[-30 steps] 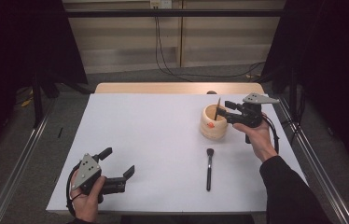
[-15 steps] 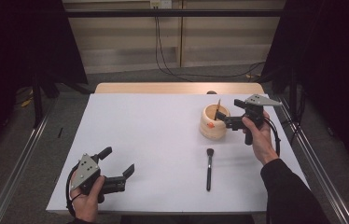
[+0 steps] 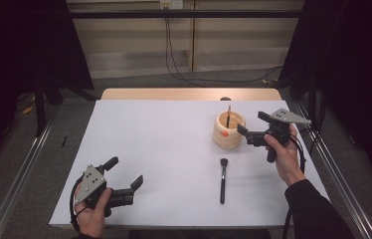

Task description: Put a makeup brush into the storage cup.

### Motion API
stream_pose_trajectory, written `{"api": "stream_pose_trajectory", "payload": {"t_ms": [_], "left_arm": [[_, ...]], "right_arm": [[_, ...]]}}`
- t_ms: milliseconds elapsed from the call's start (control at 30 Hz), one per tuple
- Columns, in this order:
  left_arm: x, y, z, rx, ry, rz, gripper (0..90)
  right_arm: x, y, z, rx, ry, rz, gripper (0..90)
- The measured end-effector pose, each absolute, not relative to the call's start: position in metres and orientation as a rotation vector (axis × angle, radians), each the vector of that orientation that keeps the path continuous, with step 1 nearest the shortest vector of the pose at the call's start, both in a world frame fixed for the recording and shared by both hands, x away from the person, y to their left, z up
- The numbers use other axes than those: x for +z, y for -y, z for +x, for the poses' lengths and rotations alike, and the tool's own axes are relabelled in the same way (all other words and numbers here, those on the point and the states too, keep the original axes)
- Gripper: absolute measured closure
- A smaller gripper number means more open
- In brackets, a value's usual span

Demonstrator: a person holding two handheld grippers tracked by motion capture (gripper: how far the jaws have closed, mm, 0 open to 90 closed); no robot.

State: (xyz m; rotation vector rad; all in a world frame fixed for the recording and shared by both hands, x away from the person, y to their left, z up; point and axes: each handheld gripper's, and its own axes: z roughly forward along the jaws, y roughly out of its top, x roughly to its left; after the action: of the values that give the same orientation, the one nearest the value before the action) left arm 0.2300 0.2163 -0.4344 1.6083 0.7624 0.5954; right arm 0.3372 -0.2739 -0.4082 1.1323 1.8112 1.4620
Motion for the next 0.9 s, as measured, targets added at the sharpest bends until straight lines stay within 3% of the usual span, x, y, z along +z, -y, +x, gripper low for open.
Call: {"api": "stream_pose_trajectory", "payload": {"t_ms": [900], "left_arm": [[-0.435, -0.219, 0.229, 0.595, -0.814, 1.613, 1.3]], "right_arm": [[-0.407, 0.3, 0.261, 1.478, -1.771, 1.153, 0.5]]}}
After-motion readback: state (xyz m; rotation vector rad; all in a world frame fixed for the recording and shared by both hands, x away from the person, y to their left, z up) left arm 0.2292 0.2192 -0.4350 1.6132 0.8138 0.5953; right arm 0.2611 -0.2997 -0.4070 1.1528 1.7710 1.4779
